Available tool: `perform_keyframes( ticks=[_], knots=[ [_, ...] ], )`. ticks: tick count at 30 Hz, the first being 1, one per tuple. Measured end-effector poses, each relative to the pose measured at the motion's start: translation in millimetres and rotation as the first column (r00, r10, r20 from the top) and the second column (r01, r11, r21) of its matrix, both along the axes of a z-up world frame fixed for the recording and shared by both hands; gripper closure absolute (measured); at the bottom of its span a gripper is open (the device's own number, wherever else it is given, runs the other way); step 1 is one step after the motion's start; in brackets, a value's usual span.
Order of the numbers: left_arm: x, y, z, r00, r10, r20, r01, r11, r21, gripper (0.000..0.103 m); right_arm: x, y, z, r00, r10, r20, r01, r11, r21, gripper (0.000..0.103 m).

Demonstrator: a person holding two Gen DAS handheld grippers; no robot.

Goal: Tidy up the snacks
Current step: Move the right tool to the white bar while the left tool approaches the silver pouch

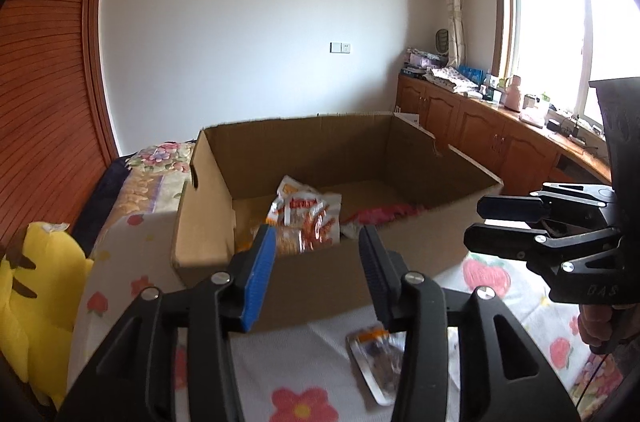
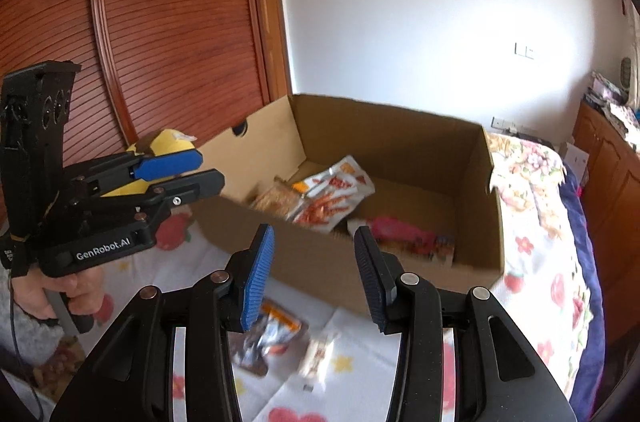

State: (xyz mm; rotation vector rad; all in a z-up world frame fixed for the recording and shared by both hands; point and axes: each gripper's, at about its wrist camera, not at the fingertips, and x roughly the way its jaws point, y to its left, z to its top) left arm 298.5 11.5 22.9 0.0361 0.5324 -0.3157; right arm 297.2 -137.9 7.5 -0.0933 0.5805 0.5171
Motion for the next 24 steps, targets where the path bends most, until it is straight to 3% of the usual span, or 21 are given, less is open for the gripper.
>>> perform_keyframes(
  ticks=[11,24],
  knots=[
    [-30.1,-5.8,-56.6,0.995,0.028,-0.091,-0.025,0.999,0.030,0.059,-26.4,0.2,-48.1,0.997,-0.031,-0.073,0.028,0.999,-0.045,0.061],
    [-38.6,-11.3,-69.9,0.992,0.035,-0.123,-0.031,0.999,0.040,0.053,-8.5,4.3,-93.6,0.980,-0.052,-0.193,0.036,0.996,-0.088,0.062]
  ],
)
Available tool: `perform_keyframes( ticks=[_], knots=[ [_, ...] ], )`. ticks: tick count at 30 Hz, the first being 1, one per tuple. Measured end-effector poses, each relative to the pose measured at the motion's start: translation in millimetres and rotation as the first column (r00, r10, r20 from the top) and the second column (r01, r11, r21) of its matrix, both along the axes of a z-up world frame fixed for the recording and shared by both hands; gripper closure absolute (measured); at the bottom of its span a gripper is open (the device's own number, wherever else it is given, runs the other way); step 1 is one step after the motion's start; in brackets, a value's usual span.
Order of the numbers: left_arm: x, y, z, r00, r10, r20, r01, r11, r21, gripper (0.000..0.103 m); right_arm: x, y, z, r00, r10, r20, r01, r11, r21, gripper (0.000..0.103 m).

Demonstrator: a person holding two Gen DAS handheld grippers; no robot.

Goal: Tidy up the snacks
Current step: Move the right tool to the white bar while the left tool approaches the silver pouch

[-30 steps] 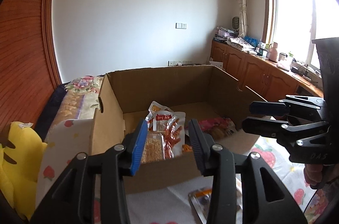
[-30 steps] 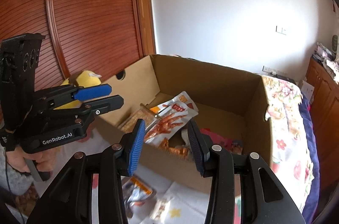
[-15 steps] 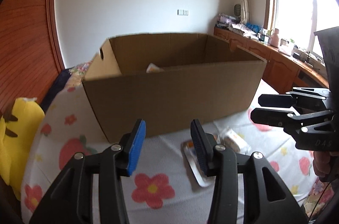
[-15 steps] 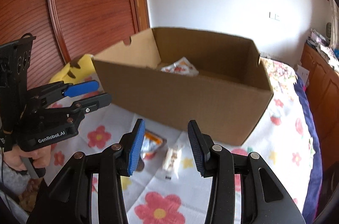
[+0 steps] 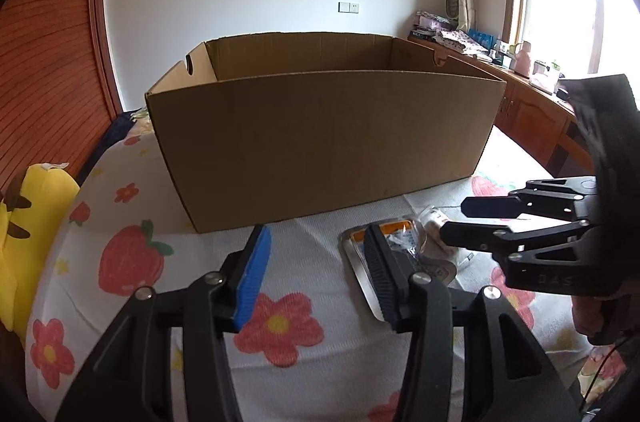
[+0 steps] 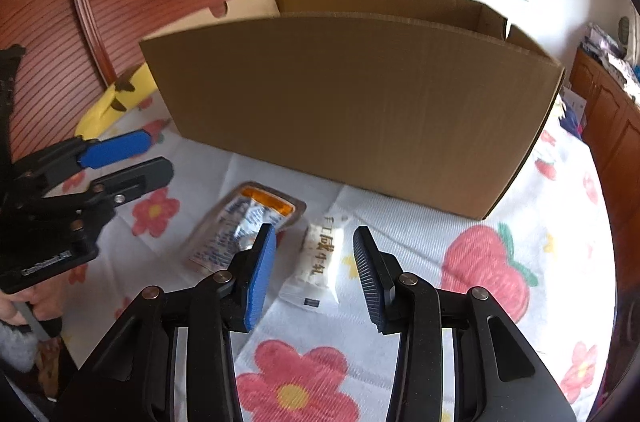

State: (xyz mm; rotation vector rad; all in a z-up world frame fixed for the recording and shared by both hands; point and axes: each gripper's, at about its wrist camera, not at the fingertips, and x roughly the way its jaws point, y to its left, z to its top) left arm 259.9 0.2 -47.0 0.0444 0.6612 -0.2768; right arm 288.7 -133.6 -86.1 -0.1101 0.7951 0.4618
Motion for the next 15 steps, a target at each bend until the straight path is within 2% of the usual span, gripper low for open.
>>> perform_keyframes(
  ticks=[6,10,15],
  knots=[
    [-1.9,-4.7,-1.5,1.000,-0.002,-0.018,0.001,1.000,-0.007,0.052,5.9,1.6,-13.5,0.999,0.003,-0.044,-0.005,0.999,-0.036,0.067],
    [-3.6,-10.4,-0.5,1.000,-0.004,-0.030,0.004,1.000,-0.014,0.052,-0.8,6.4,-14.6,0.999,0.025,-0.028,-0.027,0.997,-0.073,0.082],
    [-5.8,-20.3,1.8,0.999,-0.011,-0.040,0.010,1.000,-0.024,0.052,-10.7,-3.9,-12.9,0.999,0.027,-0.026,-0.029,0.997,-0.068,0.083]
  ],
)
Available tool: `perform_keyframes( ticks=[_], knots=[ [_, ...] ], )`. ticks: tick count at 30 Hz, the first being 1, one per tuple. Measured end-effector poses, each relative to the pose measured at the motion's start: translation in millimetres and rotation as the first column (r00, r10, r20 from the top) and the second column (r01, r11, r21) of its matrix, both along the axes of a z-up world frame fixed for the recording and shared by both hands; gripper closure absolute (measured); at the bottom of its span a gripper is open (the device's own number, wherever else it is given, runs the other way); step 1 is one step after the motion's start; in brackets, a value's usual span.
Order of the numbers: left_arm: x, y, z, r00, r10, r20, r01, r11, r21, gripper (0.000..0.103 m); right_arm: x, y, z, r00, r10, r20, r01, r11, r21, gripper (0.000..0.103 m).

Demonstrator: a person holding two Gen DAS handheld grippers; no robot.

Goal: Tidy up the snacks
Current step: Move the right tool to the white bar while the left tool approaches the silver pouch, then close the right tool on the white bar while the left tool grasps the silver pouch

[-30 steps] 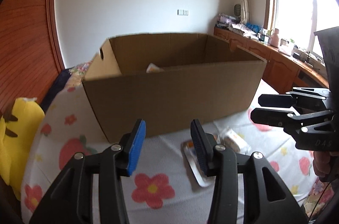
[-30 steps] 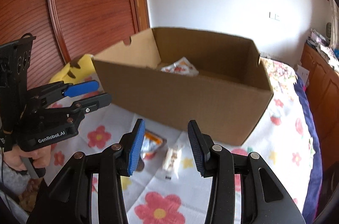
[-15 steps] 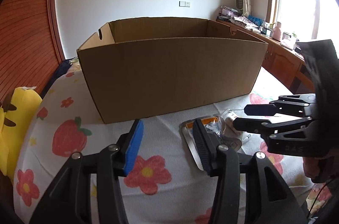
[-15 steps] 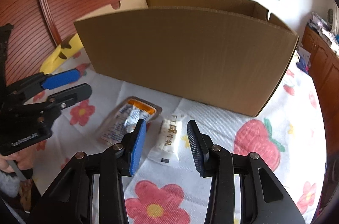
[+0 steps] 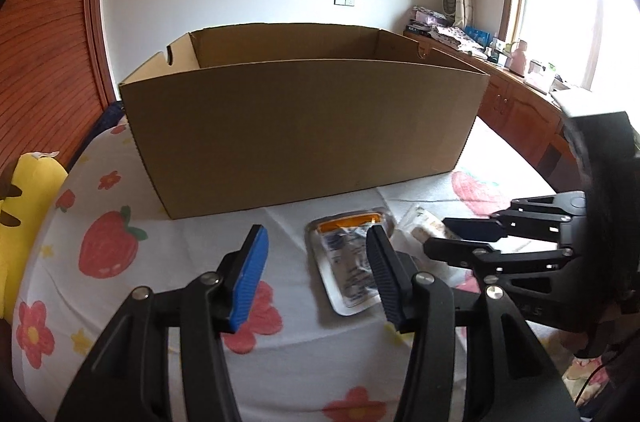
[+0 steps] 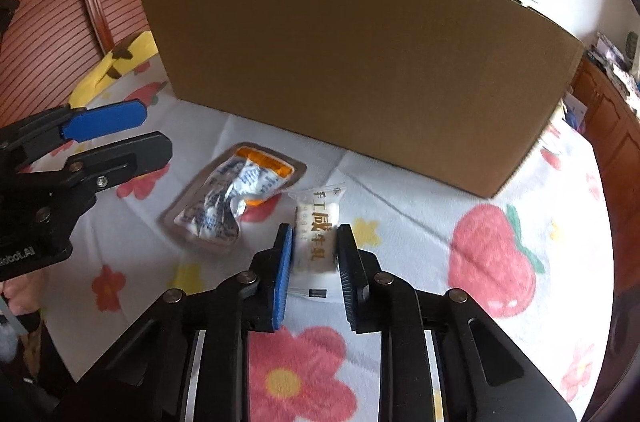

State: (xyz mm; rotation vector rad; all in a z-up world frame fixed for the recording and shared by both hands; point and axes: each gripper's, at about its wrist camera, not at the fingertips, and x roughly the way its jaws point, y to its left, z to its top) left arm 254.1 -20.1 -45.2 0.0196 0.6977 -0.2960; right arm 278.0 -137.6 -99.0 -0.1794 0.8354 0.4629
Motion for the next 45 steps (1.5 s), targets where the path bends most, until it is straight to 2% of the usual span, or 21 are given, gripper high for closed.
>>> perform_keyframes(
  ticks=[12,23,33,37,39,45],
  knots=[
    [12.4,-26.5,-3.9,0.996,-0.029,-0.080,0.030,1.000,0.001,0.051,-39.3,-37.4,9.2,0.999,-0.045,0.014,0.043,0.988,0.146,0.083],
    [27.5,-44.5,-16.1,0.986,-0.017,-0.164,0.025,0.999,0.041,0.051,-49.8,-49.7,6.2,0.998,-0.061,0.033,0.054,0.982,0.180,0.082],
    [26.4,-51.9,-23.4,0.985,0.000,-0.171,0.014,0.997,0.082,0.049,-52.0,-47.5,3.2,0.997,-0.054,0.055,0.045,0.987,0.157,0.082],
    [29.1,-55.4,-31.6,0.979,0.007,-0.202,0.015,0.994,0.109,0.044,-52.1,-47.4,2.0,0.997,-0.057,0.052,0.048,0.985,0.164,0.082],
    [27.3,-56.3,-35.4,0.982,0.008,-0.187,0.016,0.992,0.125,0.042,-52.4,-47.2,2.0,0.997,-0.057,0.053,0.048,0.985,0.164,0.082],
    [28.0,-55.3,-42.2,0.981,0.008,-0.192,0.015,0.993,0.117,0.037,-52.9,-46.0,1.1,0.997,-0.055,0.053,0.046,0.986,0.160,0.082]
  ],
)
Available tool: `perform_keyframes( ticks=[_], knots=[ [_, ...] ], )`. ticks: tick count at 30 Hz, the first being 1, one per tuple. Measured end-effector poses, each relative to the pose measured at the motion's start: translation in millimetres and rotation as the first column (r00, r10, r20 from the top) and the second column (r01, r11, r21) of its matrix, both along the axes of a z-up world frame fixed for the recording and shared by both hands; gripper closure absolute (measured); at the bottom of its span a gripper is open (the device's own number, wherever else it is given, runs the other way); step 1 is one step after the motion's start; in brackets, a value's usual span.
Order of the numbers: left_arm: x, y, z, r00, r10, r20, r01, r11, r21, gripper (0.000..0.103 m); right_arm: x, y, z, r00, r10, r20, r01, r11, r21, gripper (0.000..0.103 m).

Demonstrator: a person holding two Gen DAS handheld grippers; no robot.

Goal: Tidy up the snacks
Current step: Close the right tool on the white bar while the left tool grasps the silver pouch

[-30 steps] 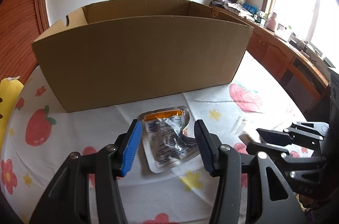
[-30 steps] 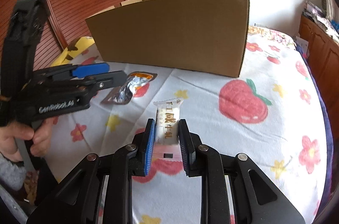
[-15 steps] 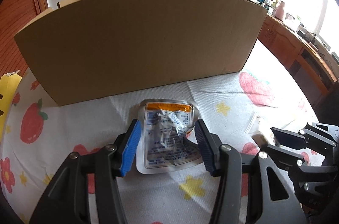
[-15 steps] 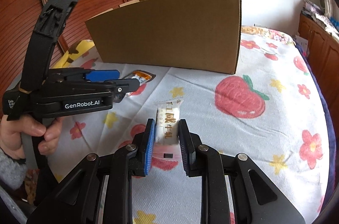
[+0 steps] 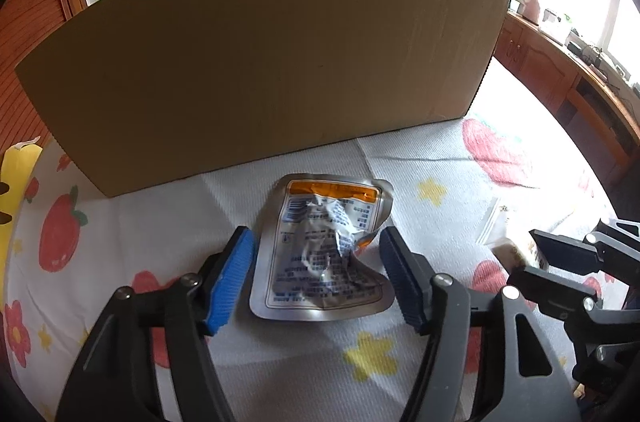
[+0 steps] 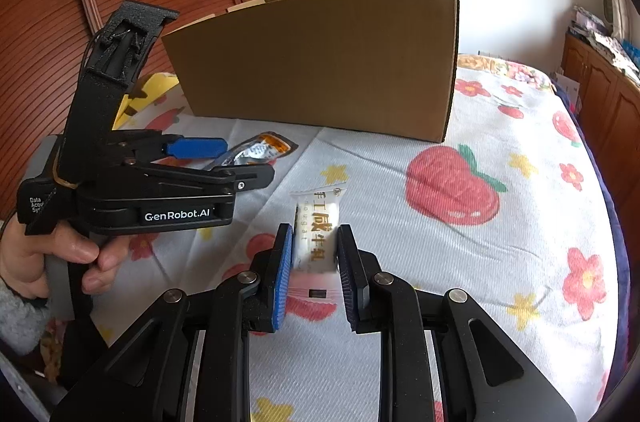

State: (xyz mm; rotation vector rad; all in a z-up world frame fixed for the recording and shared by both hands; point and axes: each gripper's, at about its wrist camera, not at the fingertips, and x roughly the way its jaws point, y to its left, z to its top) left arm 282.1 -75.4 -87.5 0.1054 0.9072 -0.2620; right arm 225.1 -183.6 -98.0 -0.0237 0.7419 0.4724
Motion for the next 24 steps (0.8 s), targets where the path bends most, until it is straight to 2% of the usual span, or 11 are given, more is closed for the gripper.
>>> perform_keyframes(
  ticks=[10,12,13,18,24],
  knots=[
    [7.0,-7.5,-0.6,1.000,-0.005,-0.003,0.005,1.000,0.000,0.033,0.7,0.5,-1.2,1.000,0.001,-0.008,-0.001,1.000,-0.001,0.082],
    [8.0,-8.8,0.2,1.000,-0.010,-0.003,0.010,1.000,-0.006,0.038,0.9,0.0,-1.4,1.000,0.000,-0.010,0.000,1.000,-0.001,0.082],
    [7.1,-6.7,2.4,1.000,-0.007,0.003,0.007,1.000,-0.010,0.045,1.0,0.0,-1.5,1.000,-0.001,-0.011,0.001,1.000,0.000,0.082],
    [-5.3,-1.8,3.9,0.999,-0.042,0.002,0.042,0.999,-0.012,0.048,1.5,0.5,-2.0,1.000,-0.005,-0.014,0.005,1.000,-0.004,0.082],
    [-23.8,12.1,14.9,0.999,-0.040,0.000,0.039,0.996,-0.080,0.047,1.1,3.3,-1.0,1.000,-0.021,-0.007,0.020,1.000,-0.018,0.082]
  ],
)
